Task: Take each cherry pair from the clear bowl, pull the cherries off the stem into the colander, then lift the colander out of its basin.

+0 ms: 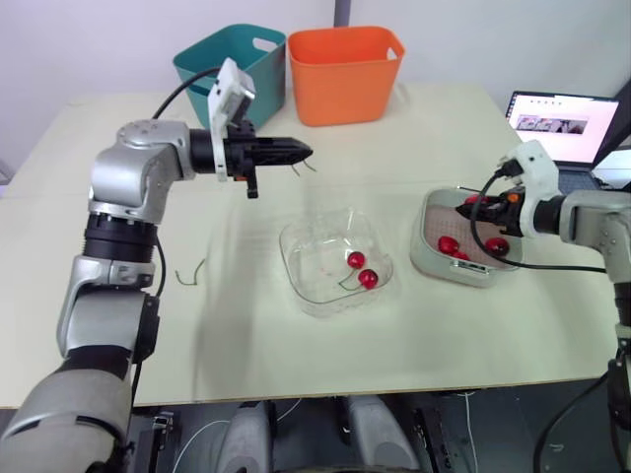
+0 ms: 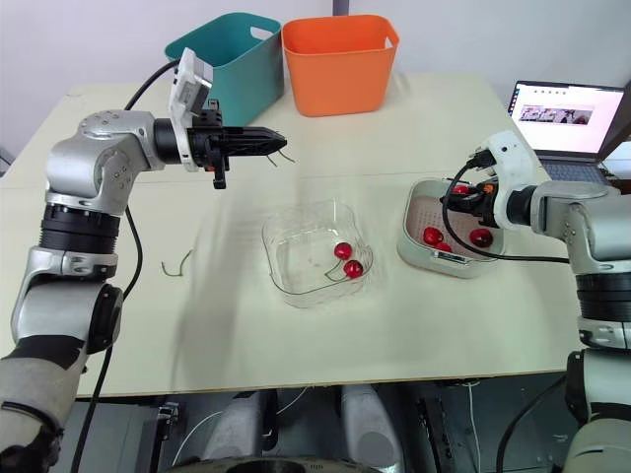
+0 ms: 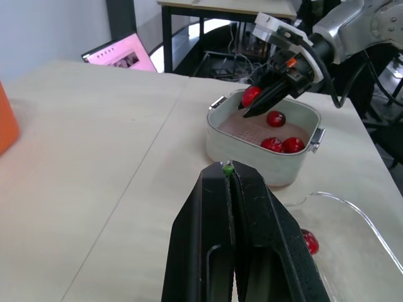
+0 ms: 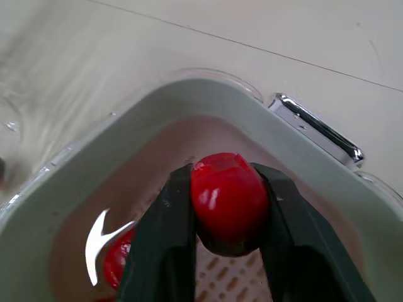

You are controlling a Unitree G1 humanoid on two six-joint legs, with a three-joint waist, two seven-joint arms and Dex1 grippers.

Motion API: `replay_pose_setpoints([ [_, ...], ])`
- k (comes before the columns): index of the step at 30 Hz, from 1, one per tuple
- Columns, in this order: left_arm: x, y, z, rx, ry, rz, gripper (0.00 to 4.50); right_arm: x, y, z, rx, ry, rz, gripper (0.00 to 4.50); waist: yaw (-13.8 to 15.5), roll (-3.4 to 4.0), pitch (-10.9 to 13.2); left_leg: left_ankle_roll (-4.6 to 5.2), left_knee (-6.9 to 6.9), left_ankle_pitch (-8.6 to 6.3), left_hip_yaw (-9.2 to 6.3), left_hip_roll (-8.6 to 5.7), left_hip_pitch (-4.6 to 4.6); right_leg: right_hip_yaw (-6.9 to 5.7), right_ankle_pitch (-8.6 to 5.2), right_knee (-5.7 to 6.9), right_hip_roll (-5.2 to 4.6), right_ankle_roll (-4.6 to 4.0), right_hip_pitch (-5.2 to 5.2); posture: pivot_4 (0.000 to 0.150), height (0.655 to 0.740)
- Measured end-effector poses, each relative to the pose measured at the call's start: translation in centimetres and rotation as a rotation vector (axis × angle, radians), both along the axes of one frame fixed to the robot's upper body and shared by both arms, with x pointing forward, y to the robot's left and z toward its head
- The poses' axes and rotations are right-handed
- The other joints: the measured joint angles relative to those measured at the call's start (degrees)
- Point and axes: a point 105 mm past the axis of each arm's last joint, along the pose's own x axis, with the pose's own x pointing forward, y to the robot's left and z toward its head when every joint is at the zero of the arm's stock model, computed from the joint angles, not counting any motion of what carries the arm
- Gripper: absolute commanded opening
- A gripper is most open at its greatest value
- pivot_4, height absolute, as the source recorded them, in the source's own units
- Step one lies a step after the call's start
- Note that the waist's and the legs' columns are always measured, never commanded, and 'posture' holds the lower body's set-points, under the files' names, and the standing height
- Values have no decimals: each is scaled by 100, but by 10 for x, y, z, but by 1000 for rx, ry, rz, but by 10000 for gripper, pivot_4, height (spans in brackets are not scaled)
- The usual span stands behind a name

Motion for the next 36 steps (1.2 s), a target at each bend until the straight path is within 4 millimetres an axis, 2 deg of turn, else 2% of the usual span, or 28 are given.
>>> replay_pose_setpoints([
  [5,3,4,-2,1,14,15,0,-1,4,3,13,9,28,38153,4,0,0,0,0,0,-1,0,-1,-1,0,0,0,1,0,1500,7400],
  [9,3,7,-2,4,12,23,0,-2,7,14,48,-7,55,38153,7,0,0,0,0,0,-1,0,-1,-1,0,0,0,0,1,1500,7400],
  [13,5,12,0,8,6,52,0,-3,18,38,88,-79,107,38153,-2,0,0,0,-2,0,-1,1,0,-1,0,2,1,0,-2,1500,7400],
  [16,7,23,-1,14,9,92,0,-10,44,58,145,-136,218,38153,-13,0,0,0,-3,0,-2,2,3,-1,0,3,2,-1,-1,1500,7400],
  [17,8,36,-5,18,26,137,0,-12,64,67,185,-158,279,38153,-55,0,0,0,-4,0,-1,5,7,1,1,5,5,-1,-1,1500,7400],
  [19,11,47,-11,19,59,181,0,-17,84,73,205,-176,350,38153,-75,2,0,0,-5,0,-4,4,8,0,2,12,5,-4,-2,1500,7400],
  [20,12,56,-16,26,87,216,0,-20,99,78,219,-184,395,38153,-85,2,0,0,-3,0,-9,6,7,-3,1,13,9,-3,-3,1500,7400],
  [21,16,71,-30,37,155,283,0,-30,130,88,246,-209,496,38153,-62,3,0,0,-3,0,-14,6,3,-8,1,15,8,-4,-5,1500,7400],
  [23,15,93,-46,53,223,365,0,-45,166,94,299,-208,624,38153,-44,2,0,0,-4,0,-12,5,0,-8,7,13,5,-15,-5,1500,7400],
  [25,14,119,-63,46,301,458,0,-63,198,88,315,-165,742,38153,-40,2,0,0,-4,0,-14,7,-4,-9,7,12,4,-16,-9,1500,7400],
  [28,5,146,-85,5,412,556,0,-80,227,68,265,-77,840,38153,25,0,-1,0,2,0,-19,6,-13,-20,7,8,-4,-16,-8,1500,7400],
  [30,-7,161,-98,-32,502,594,0,-87,236,51,200,-31,864,38153,52,-5,-4,0,10,0,-17,3,-15,-21,6,1,-12,-19,0,1500,7400],
  [36,-21,174,-114,-56,562,663,0,-90,243,31,137,5,881,38153,90,-6,-5,0,12,0,-16,2,-13,-22,-2,2,-12,-33,2,1500,7400],
])
